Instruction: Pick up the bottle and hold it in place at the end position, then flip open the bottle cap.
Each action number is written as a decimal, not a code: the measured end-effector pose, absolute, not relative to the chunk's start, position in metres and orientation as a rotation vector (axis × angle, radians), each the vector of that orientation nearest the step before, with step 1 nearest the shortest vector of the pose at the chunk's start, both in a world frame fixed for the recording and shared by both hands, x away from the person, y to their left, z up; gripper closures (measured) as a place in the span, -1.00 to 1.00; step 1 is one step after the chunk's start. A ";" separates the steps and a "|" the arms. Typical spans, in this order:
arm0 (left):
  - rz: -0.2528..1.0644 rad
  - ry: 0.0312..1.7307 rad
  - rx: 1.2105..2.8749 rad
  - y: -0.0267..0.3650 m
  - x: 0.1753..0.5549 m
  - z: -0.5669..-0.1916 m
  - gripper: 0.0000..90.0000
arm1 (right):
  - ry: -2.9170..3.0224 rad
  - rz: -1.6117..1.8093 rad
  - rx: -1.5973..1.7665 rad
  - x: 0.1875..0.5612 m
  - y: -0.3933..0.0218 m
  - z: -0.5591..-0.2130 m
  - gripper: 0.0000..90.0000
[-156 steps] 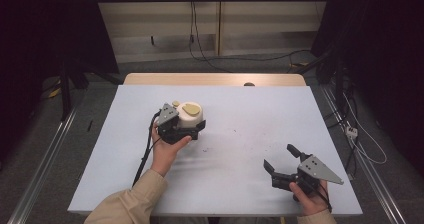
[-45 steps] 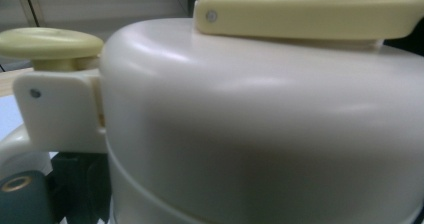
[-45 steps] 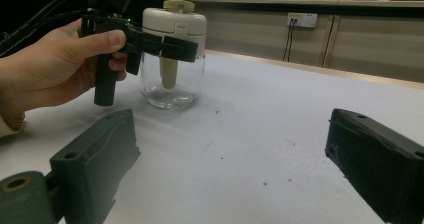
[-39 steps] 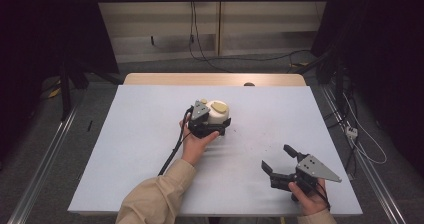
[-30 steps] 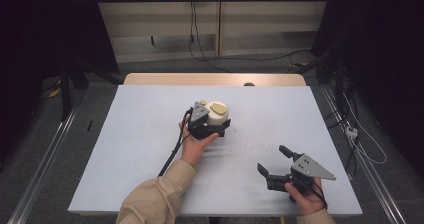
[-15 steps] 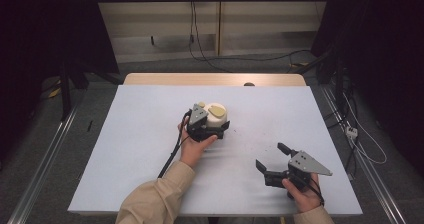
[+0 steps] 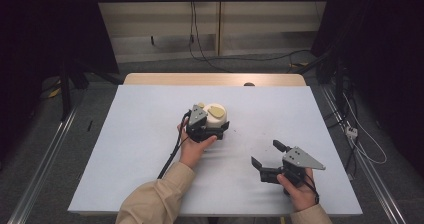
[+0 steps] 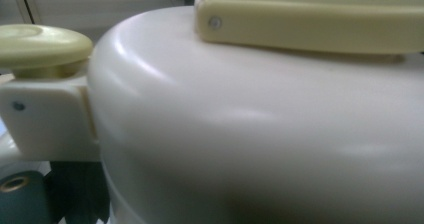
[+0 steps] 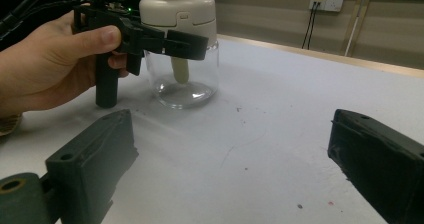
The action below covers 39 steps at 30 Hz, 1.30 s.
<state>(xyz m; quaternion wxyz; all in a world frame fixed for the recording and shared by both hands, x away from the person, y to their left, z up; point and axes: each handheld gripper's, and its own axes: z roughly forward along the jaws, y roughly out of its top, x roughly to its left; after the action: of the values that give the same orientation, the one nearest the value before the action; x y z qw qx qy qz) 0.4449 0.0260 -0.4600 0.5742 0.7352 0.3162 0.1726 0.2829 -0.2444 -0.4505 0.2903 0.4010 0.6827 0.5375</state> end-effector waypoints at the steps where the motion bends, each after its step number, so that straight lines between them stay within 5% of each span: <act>1: 0.404 0.741 1.724 0.026 0.445 -0.460 -0.87 | 1.823 1.439 1.072 0.284 -0.244 -0.450 -0.90; 39: 0.401 0.742 1.727 0.026 0.445 -0.460 -0.87 | 1.837 1.477 1.090 0.324 -0.206 -0.425 -0.90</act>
<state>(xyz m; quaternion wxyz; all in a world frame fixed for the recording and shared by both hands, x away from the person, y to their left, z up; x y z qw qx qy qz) 0.4451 0.0259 -0.4598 0.5729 0.7365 0.3164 0.1710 0.3240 -0.2064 -0.4247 0.2689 0.4044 0.6813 0.5477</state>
